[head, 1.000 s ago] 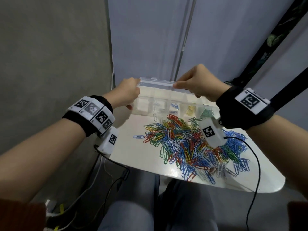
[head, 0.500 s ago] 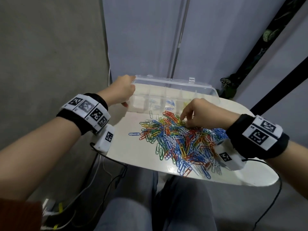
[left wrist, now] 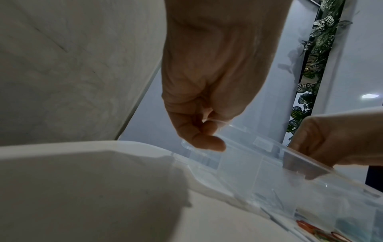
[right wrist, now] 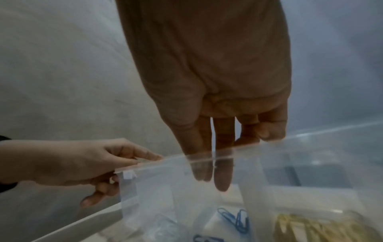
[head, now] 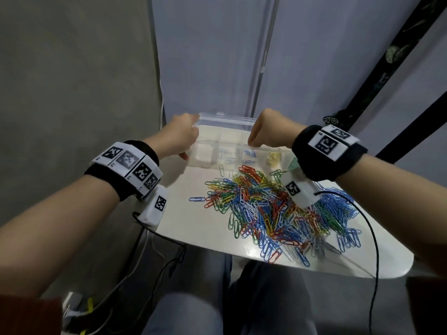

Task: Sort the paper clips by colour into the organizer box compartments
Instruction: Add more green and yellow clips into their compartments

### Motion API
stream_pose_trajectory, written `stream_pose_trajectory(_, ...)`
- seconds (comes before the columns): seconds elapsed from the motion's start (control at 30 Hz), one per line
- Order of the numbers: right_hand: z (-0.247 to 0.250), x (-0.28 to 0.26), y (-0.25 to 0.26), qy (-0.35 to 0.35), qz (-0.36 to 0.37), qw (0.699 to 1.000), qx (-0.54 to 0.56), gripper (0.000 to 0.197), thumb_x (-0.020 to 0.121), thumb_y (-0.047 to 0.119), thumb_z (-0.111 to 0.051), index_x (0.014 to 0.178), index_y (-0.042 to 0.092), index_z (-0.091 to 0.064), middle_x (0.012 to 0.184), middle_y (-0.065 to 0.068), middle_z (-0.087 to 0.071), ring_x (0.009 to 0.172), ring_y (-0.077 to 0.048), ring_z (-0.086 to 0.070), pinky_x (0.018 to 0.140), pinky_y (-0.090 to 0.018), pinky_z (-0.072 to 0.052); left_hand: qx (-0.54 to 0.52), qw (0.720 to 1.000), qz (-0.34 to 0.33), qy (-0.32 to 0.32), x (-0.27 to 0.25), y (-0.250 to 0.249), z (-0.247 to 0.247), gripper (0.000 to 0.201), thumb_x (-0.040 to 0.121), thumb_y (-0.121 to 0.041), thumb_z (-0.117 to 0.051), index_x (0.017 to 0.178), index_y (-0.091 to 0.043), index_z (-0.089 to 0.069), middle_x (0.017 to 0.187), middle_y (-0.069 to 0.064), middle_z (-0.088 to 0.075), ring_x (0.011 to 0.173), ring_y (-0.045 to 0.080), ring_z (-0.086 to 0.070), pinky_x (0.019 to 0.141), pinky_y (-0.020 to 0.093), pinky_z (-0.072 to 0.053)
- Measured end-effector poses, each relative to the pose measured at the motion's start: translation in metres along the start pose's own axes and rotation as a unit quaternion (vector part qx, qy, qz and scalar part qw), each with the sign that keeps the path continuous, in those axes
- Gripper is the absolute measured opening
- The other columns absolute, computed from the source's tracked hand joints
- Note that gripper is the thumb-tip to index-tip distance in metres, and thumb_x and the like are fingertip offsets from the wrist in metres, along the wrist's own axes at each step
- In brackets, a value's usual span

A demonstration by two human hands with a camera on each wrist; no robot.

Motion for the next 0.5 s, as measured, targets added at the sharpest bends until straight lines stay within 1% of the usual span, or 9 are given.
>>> stream_pose_trajectory(0.03,-0.003,0.003,0.001,0.012,-0.004,1.000,-0.019,0.017,0.076,0.004,-0.075,0.093,0.006,-0.077,0.087,-0.008,-0.074,0.060,-0.009,-0.055,0.057,-0.021,-0.045,0.002,1.000,-0.002,0.002,0.000,0.000,0.000,0.049,0.097,-0.003,-0.029,0.145,-0.009,-0.039,0.076,0.009,-0.049,0.055,0.028,-0.056,0.047,0.036,-0.057)
stream_pose_trajectory(0.1,-0.006,0.006,0.004,0.037,-0.020,0.998,-0.050,0.019,0.073,0.006,-0.078,0.092,0.005,-0.077,0.068,-0.005,-0.067,0.050,-0.012,-0.047,0.046,-0.022,-0.041,0.004,1.000,-0.006,0.004,0.000,0.000,0.000,0.047,0.096,-0.002,-0.029,0.142,-0.006,-0.042,0.074,0.010,-0.048,0.055,0.029,-0.055,0.052,0.043,-0.059)
stream_pose_trajectory(0.13,-0.007,0.007,0.005,0.054,-0.031,0.996,-0.062,0.021,0.070,0.006,-0.080,0.090,0.003,-0.076,0.060,-0.004,-0.060,0.044,-0.013,-0.043,0.040,-0.021,-0.036,0.005,1.000,-0.006,0.004,0.000,0.000,0.000,0.048,0.096,-0.003,-0.029,0.143,-0.007,-0.041,0.073,0.009,-0.048,0.054,0.028,-0.055,0.053,0.044,-0.059)
stream_pose_trajectory(0.17,-0.008,0.008,0.007,0.070,-0.039,0.994,-0.074,0.023,0.068,0.006,-0.082,0.089,0.002,-0.076,0.056,-0.004,-0.056,0.041,-0.013,-0.041,0.037,-0.020,-0.033,0.005,1.000,-0.006,0.004,0.000,0.001,0.000,0.050,0.096,-0.003,-0.029,0.145,-0.008,-0.039,0.074,0.008,-0.047,0.053,0.027,-0.055,0.053,0.043,-0.059)
stream_pose_trajectory(0.27,-0.011,0.012,0.008,0.110,-0.049,0.986,-0.112,0.025,0.068,0.010,-0.084,0.086,-0.003,-0.073,0.054,-0.006,-0.054,0.037,-0.013,-0.040,0.035,-0.016,-0.030,0.002,1.000,-0.006,0.003,0.002,0.002,0.000,0.053,0.097,-0.005,-0.029,0.149,-0.011,-0.032,0.075,0.006,-0.046,0.053,0.025,-0.055,0.051,0.041,-0.059)
stream_pose_trajectory(0.33,-0.013,0.015,0.009,0.122,-0.055,0.981,-0.138,0.022,0.070,0.011,-0.083,0.082,0.000,-0.068,0.053,-0.006,-0.050,0.038,-0.015,-0.037,0.035,-0.014,-0.027,-0.003,1.000,-0.007,0.004,0.002,0.002,0.000,0.053,0.097,-0.004,-0.029,0.149,-0.010,-0.033,0.073,0.006,-0.045,0.052,0.025,-0.055,0.048,0.038,-0.058)
stream_pose_trajectory(0.4,-0.016,0.018,0.009,0.138,-0.060,0.977,-0.148,0.022,0.070,0.013,-0.083,0.078,0.002,-0.065,0.051,-0.006,-0.049,0.037,-0.015,-0.036,0.037,-0.015,-0.027,-0.005,1.000,-0.010,0.005,0.002,0.002,0.000,0.051,0.098,-0.004,-0.029,0.148,-0.009,-0.033,0.072,0.006,-0.046,0.052,0.024,-0.055,0.043,0.032,-0.055)
stream_pose_trajectory(0.47,-0.019,0.019,0.010,0.157,-0.063,0.974,-0.154,0.023,0.068,0.019,-0.085,0.074,0.003,-0.070,0.045,-0.001,-0.052,0.036,-0.013,-0.037,0.039,-0.016,-0.029,0.002,1.000,-0.014,0.005,0.002,0.001,0.001,0.051,0.098,-0.003,-0.028,0.148,-0.008,-0.034,0.071,0.007,-0.046,0.051,0.023,-0.056,0.040,0.027,-0.052)
stream_pose_trajectory(0.5,-0.020,0.019,0.011,0.168,-0.062,0.972,-0.154,0.023,0.067,0.020,-0.086,0.075,0.003,-0.073,0.046,0.001,-0.057,0.039,-0.013,-0.041,0.042,-0.017,-0.032,0.007,1.000,-0.015,0.005,0.002,0.000,0.001,0.050,0.098,-0.003,-0.028,0.147,-0.008,-0.034,0.071,0.007,-0.045,0.051,0.023,-0.056,0.039,0.026,-0.051)
Point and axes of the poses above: each hand's wrist, its own x-axis towards the middle knuckle, its own z-axis out of the back of the hand, y = z × x, the point moved 4 cm from there along x, towards the middle knuckle
